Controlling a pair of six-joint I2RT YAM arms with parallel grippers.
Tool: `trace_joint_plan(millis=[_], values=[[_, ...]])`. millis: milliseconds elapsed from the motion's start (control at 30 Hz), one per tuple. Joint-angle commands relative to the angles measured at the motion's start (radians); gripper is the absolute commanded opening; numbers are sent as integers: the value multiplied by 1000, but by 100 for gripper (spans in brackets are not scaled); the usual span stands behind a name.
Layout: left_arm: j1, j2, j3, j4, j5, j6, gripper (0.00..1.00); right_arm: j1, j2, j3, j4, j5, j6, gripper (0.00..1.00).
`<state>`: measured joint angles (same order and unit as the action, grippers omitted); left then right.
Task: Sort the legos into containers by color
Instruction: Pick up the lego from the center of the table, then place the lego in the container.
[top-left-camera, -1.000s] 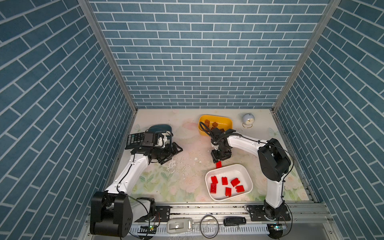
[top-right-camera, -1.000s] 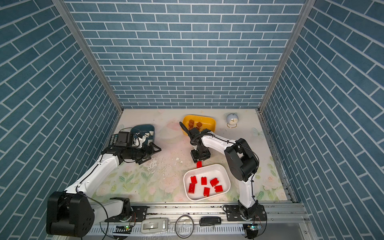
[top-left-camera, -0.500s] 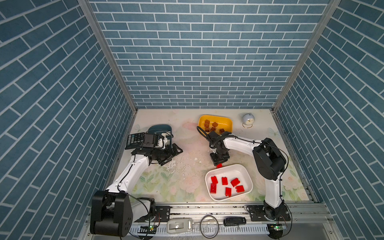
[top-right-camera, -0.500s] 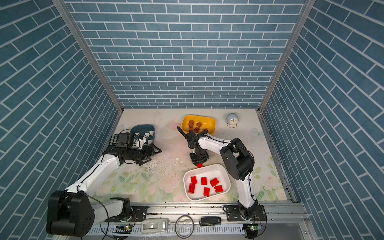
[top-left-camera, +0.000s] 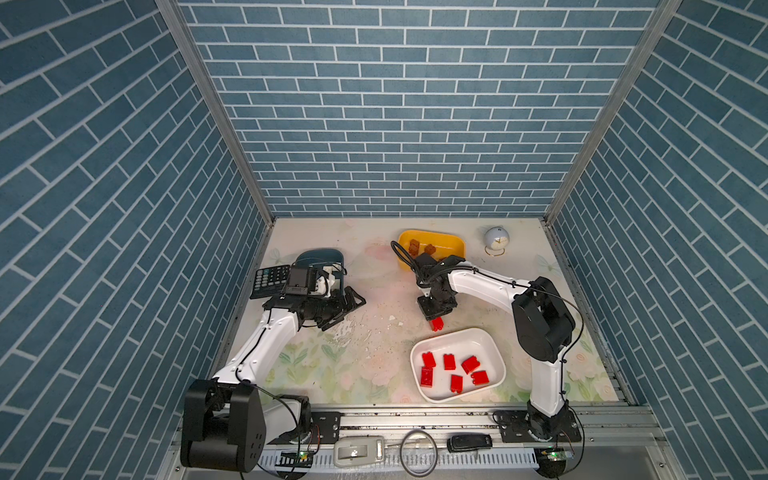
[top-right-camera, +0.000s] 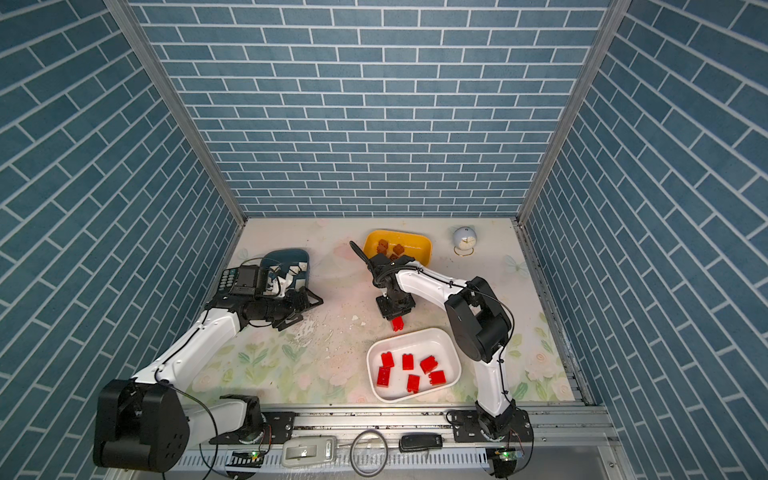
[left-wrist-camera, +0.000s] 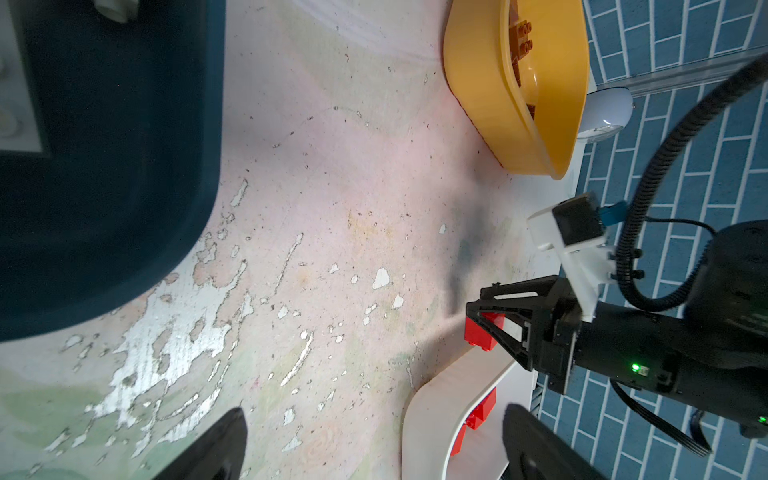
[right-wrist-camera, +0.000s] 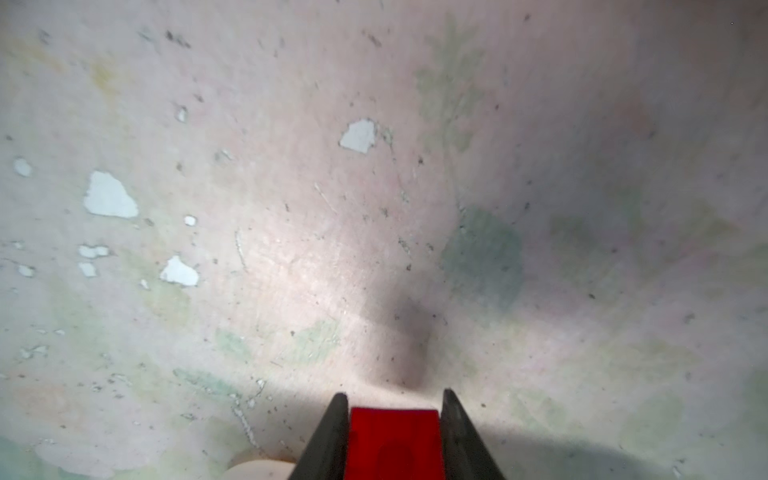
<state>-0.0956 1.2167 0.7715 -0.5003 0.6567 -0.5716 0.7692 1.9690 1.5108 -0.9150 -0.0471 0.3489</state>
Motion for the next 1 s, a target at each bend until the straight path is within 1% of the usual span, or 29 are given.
trace_joint_plan(millis=[0, 200, 367, 400, 567, 667, 700, 733, 867, 900, 967], values=[[7, 12, -3, 7, 12, 8, 98, -10, -75, 28, -67, 26, -44, 20], [7, 23, 15, 4, 14, 12, 97, -24, -204, -16, -165, 22, -87, 21], [7, 29, 23, 2, 15, 11, 97, -24, -345, -130, -247, -25, -106, 21], [7, 30, 25, 2, 15, 11, 97, -24, -370, -158, -252, -34, -108, 21], [7, 40, 33, 2, 17, 11, 97, 4, -481, -315, -226, -162, -131, 20], [7, 40, 36, 8, 20, 5, 97, 22, -498, -387, -174, -183, -140, 23], [7, 40, 37, 11, 23, 2, 97, 22, -497, -400, -161, -182, -140, 25], [7, 37, 39, 11, 24, 1, 97, 22, -493, -409, -144, -173, -139, 30], [7, 32, 41, 20, 28, -5, 97, 18, -489, -403, -79, -146, -138, 63], [7, 30, 41, 23, 29, -4, 97, 13, -489, -396, -71, -145, -139, 67], [6, 29, 43, 22, 30, 4, 97, -11, -495, -383, -55, -150, -140, 72]])
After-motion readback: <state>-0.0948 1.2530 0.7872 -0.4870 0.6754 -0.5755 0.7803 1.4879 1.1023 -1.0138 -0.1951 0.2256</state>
